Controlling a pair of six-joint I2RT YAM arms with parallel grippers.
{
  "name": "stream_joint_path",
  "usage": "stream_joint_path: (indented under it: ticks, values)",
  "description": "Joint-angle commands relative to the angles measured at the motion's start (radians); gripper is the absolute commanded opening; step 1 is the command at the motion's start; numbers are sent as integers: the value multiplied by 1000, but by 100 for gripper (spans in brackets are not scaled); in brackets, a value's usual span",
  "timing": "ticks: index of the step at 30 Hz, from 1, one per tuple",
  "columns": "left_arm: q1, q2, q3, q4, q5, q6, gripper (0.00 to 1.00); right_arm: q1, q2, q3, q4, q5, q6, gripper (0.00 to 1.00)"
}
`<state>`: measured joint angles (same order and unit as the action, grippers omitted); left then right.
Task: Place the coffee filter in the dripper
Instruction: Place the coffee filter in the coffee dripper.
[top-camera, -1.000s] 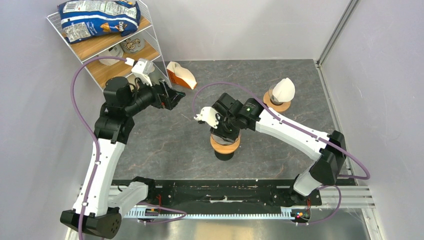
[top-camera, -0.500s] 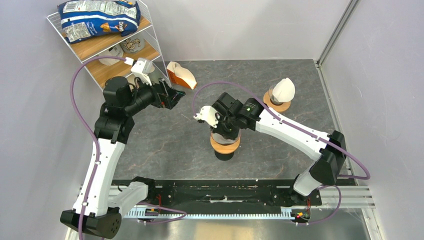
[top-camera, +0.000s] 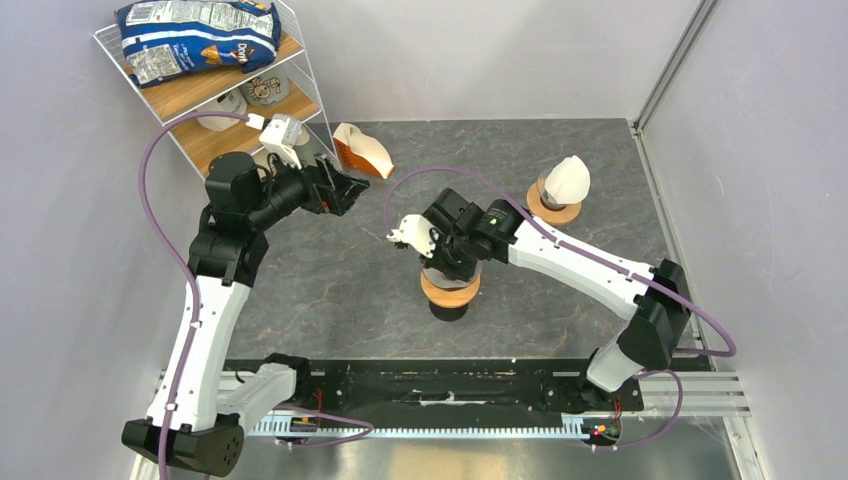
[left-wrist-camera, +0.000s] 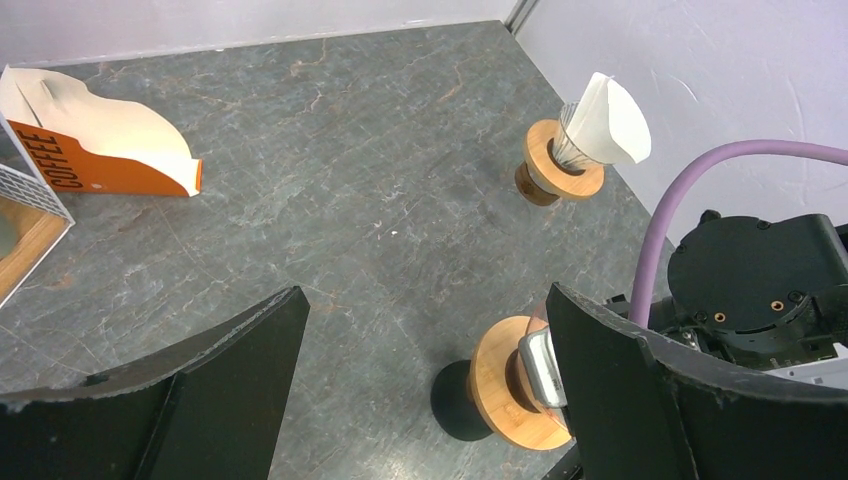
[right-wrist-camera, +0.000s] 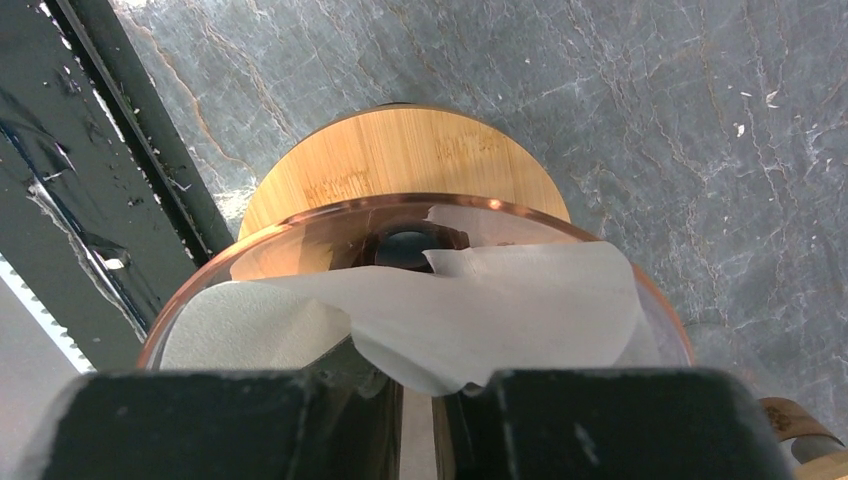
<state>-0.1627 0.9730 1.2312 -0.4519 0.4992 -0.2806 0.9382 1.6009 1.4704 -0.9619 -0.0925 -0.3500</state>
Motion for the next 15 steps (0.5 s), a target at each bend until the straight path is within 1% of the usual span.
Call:
stream_joint_path:
  ticks: [1, 9, 15]
  values:
    - [9, 5, 7, 53, 3, -32, 98, -5, -8, 4, 32, -4, -9, 19]
    - [11, 25, 17, 64, 19, -43, 98, -5, -48, 75, 4, -43, -16, 19]
    - [11, 34, 14, 79, 28, -52, 98, -6, -22, 51, 2, -19, -33, 19]
